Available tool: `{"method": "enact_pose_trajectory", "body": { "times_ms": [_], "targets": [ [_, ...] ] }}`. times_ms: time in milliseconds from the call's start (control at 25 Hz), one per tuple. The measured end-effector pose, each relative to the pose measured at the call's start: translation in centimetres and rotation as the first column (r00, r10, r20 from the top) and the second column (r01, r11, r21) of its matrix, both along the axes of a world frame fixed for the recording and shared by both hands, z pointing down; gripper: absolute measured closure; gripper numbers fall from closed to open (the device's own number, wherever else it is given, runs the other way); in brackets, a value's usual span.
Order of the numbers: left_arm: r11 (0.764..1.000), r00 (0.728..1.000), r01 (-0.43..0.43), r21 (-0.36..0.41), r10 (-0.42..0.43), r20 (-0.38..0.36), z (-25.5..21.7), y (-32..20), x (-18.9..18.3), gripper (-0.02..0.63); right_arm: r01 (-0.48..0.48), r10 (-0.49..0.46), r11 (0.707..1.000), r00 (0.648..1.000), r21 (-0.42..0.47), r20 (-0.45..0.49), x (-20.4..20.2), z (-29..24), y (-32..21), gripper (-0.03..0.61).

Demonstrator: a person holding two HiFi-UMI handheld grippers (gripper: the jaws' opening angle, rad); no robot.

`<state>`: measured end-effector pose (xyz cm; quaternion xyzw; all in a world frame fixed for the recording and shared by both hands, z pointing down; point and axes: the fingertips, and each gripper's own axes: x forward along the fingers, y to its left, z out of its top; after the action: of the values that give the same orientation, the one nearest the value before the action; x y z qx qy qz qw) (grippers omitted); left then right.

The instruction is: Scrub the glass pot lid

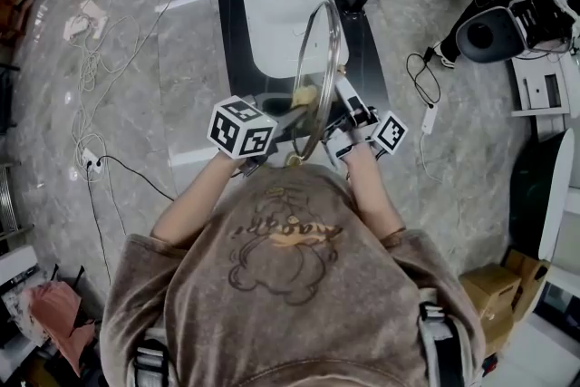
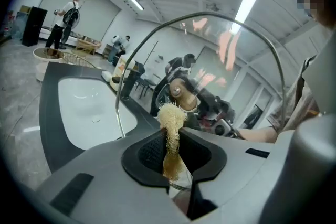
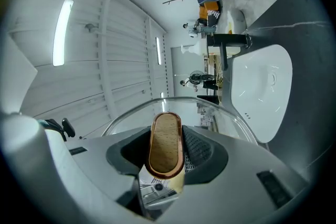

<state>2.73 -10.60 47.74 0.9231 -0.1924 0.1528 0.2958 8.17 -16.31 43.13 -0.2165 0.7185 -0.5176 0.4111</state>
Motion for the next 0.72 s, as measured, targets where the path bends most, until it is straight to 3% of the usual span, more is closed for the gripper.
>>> {"method": "enact_pose_trajectory", "body": {
  "times_ms": [360,720],
  "targets": [
    [0.998,0.991,-0.04,0.048,0.045,-0.123,-6.2,1.2,0.5,0.549,-0.01,0.01,1.0,1.0,-0.025,-0.008,0.3,0.7,-0.1,0.403],
    [0.997,0.99,0.007,0.076,0.004,-0.144,-7.4,-2.5,1.0,0.549,0.018,-0.018,0.999,1.0,-0.036,0.005,-0.4,0.8,0.2,0.403]
  ]
}}
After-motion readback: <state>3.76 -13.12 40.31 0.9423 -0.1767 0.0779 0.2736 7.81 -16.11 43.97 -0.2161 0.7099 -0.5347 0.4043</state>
